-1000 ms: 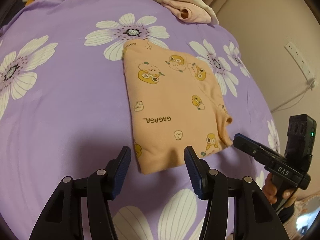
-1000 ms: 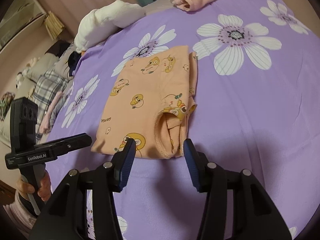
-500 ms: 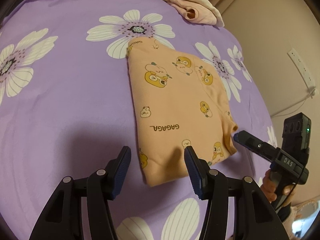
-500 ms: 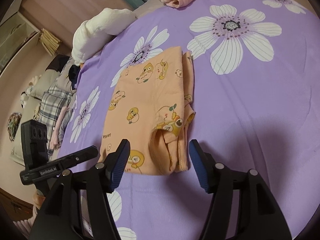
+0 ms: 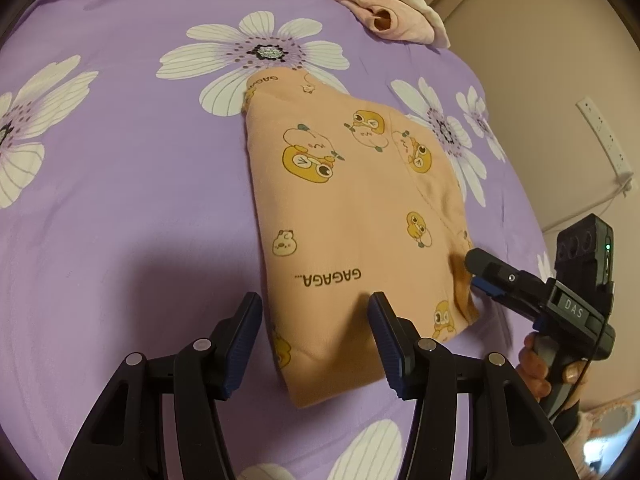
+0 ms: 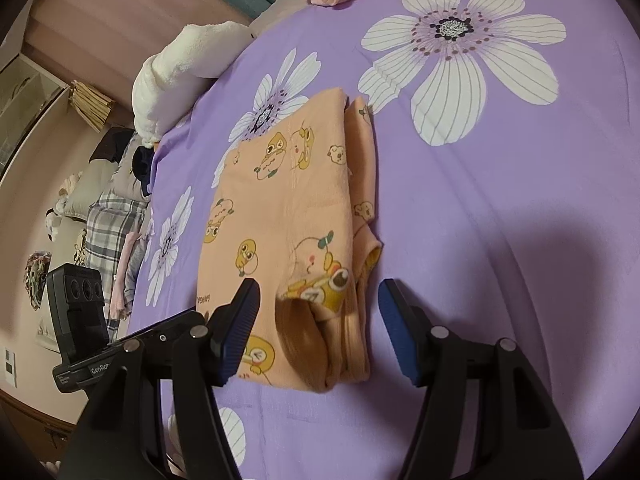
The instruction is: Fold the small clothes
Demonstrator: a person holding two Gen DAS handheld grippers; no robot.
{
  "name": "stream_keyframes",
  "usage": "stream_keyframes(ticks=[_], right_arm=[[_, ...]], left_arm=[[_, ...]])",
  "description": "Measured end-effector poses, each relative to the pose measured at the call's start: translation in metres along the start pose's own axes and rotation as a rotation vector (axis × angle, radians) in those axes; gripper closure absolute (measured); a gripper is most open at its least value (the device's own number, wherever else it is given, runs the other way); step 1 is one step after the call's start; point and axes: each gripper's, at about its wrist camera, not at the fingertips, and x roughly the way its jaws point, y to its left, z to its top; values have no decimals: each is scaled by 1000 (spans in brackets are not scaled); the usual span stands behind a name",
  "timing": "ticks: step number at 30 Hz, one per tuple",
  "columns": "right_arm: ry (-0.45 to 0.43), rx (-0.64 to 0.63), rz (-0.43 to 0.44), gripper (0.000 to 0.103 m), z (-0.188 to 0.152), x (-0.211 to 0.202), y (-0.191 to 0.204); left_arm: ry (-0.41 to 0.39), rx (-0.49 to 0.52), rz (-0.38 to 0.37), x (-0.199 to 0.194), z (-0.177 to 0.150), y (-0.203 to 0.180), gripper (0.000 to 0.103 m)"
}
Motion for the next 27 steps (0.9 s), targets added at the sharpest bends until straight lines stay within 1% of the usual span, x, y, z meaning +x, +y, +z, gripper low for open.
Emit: stream_keyframes(ticks=[18,24,27], right_arm=[[3,4,18,40,14,14,0],[1,5,16,40,12,13,1],[-37,-11,-19,40,15,10,2]], left_arm=[[8,1,-6,10,8,2,50],[5,2,-2,11,9,1,50],[7,9,2,14,11,-1,50]])
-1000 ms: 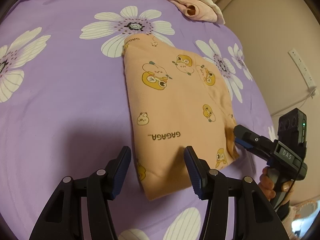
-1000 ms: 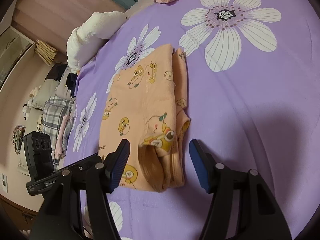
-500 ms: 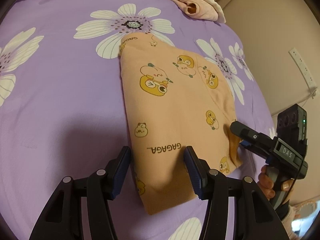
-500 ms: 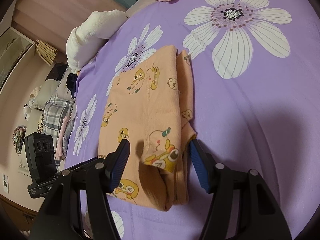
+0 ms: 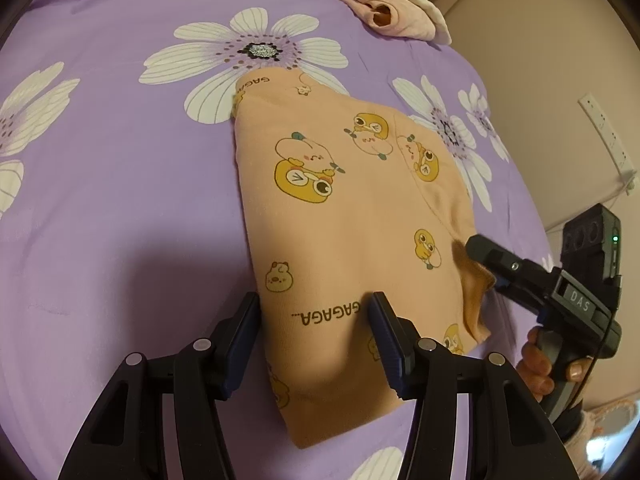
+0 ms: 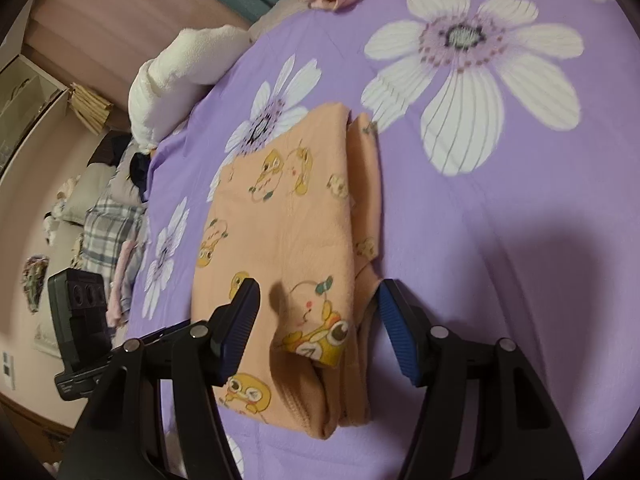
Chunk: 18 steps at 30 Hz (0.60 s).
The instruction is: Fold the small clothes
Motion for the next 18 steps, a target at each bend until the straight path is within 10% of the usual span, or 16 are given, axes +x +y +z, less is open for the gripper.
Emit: stream_keyframes(ticks=[18], right_arm=[[14,26,45,40,11,6,-10]], left_arm=[[4,-3,-2,4,7,1,50]])
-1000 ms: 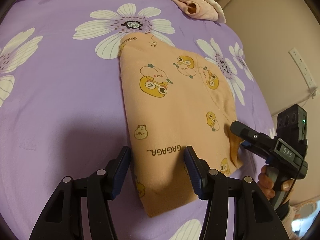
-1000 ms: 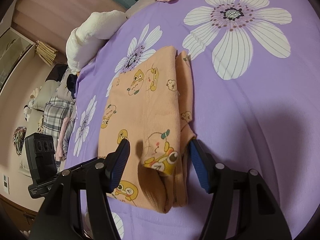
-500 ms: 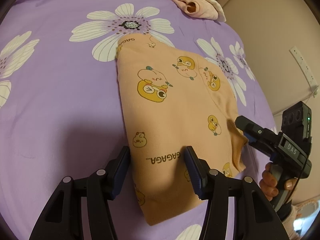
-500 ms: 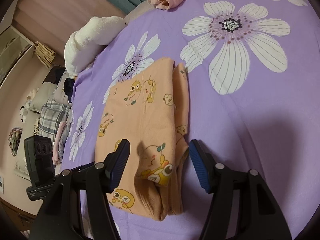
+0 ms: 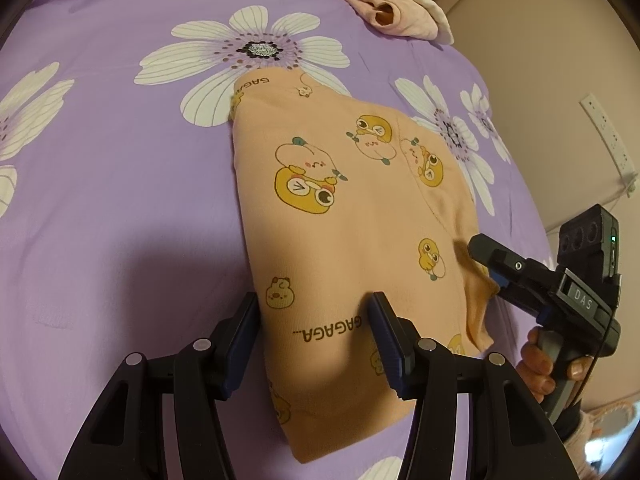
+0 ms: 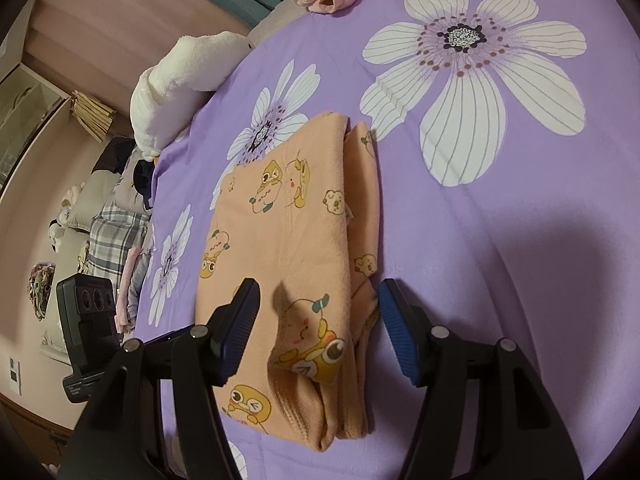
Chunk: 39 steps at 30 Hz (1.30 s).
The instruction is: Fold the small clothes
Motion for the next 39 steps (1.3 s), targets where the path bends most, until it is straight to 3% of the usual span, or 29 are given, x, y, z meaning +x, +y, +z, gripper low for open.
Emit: stream_keyframes(ticks=[39], right_arm=[[26,-50,6,40,18,27,13]], left_arm=[[0,4,4,8,9,-3,43]])
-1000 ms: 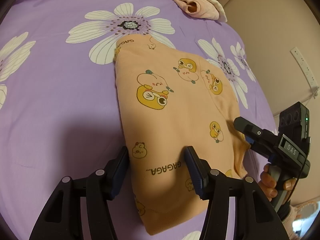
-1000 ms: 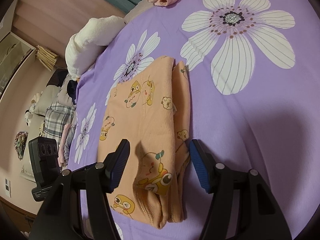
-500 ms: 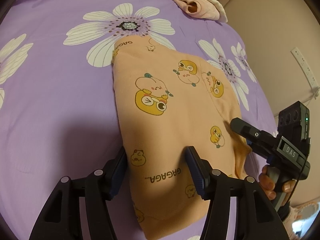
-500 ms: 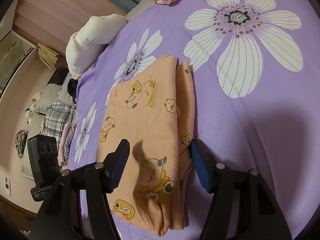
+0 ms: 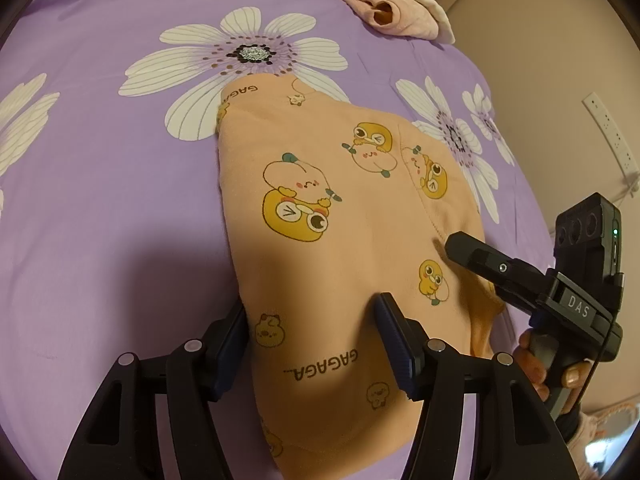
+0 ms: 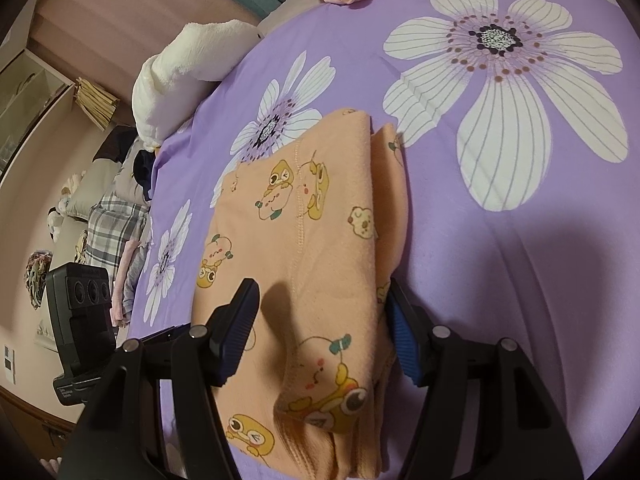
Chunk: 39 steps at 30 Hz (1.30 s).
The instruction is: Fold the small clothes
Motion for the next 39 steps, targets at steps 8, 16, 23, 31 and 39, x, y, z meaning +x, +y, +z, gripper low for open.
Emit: stream_keyframes(ticks=[8,16,23,31,39], right_arm=[[7,-10,3,40,3,4,1],[9,-18,6,40,6,7,2],[11,-24,8,40,7,9,3],[17,-36,12,40,9,12,4],[18,-39,20,39,11,14,3]], left_arm=[[-1,-1,-1,2,4,1,43],[-1,-2,-1,3,5,1,43],[-1,-2,-1,3,5,0,43],[-3,-3,1,4,6,-1,42],[-1,-3,-1,6,9,0,42]])
